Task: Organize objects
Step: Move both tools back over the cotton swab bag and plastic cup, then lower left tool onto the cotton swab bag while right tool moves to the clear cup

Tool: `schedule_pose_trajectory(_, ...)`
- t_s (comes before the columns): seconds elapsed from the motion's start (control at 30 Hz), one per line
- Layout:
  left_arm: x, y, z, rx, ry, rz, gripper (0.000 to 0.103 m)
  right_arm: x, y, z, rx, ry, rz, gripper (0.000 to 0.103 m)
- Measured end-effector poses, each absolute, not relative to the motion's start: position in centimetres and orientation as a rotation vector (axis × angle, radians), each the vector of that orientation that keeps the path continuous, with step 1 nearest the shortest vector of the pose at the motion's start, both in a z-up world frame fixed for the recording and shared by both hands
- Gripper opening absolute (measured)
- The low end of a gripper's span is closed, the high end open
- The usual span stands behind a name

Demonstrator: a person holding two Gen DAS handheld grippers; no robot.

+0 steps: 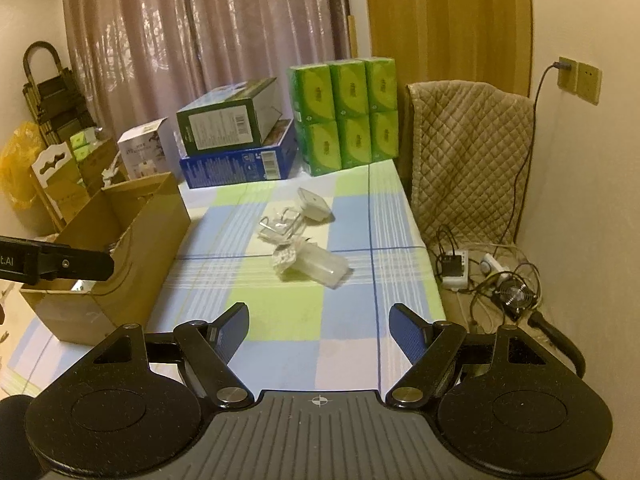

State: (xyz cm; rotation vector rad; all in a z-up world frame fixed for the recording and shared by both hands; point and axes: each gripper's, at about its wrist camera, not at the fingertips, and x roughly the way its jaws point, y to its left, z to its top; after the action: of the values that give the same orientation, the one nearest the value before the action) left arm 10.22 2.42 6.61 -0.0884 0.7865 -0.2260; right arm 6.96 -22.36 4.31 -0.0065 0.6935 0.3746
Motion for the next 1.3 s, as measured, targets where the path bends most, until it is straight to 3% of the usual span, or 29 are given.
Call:
schedule_pose_trajectory(0.77, 27.2, -1.1, -2.6, -0.048, 0.961, -0.201, 0.102, 22.9, -20.7, -5.3, -0.216, 0.775, 0.549, 0.074)
schedule_pose_trajectory(1.3, 33.3, 0.2, -6.0, -0.041, 0.985, -0.186, 0.102, 30.6, -16.2, -12.8, -0.292, 0.783, 0.615, 0.074)
